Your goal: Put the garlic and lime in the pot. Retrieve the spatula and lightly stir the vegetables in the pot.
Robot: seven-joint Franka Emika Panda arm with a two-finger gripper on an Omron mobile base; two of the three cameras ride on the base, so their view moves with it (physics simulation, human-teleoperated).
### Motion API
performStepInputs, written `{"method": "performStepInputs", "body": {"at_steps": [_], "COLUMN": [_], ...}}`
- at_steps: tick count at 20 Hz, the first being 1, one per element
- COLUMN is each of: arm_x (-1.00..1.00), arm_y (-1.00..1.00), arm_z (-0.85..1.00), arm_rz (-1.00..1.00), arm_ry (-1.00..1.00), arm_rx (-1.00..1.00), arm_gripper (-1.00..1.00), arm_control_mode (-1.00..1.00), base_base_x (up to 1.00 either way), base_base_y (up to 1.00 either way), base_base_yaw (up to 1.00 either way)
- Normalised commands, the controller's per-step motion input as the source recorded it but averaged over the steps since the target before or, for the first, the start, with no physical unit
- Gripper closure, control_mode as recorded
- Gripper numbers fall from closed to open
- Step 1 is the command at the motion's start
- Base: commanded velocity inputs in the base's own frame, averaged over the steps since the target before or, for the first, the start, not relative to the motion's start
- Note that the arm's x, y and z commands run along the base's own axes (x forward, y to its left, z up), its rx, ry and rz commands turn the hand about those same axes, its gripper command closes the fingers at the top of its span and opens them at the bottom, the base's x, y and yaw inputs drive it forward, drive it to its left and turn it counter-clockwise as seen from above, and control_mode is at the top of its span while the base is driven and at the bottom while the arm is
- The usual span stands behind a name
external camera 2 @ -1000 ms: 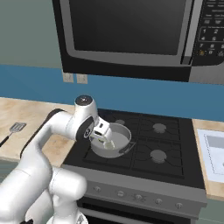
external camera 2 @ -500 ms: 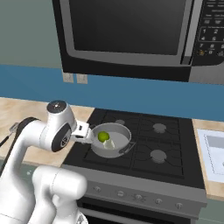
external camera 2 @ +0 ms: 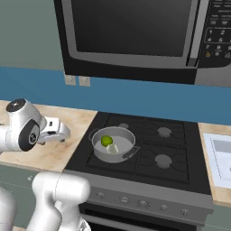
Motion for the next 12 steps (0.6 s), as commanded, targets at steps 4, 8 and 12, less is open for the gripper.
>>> {"method": "performStepInputs", "body": {"at_steps": [4, 8, 12], "arm_x": [0.00, 0.00, 0.00], "arm_y": [0.83, 0.83, 0.84], "arm_z": [0.15, 0.12, 0.04], "arm_rz": [0.03, 0.00, 0.00], "arm_ry": [0.00, 0.00, 0.00], "arm_rx": [-0.07, -0.01, 0.00], "arm_gripper": [-1.00, -1.00, -1.00], "arm_control_mode": [-1.00, -1.00, -1.00], "base_base_x": [0.00, 0.00, 0.00], "base_base_y": [0.00, 0.00, 0.00], "base_base_yaw": [0.00, 0.00, 0.00]}}
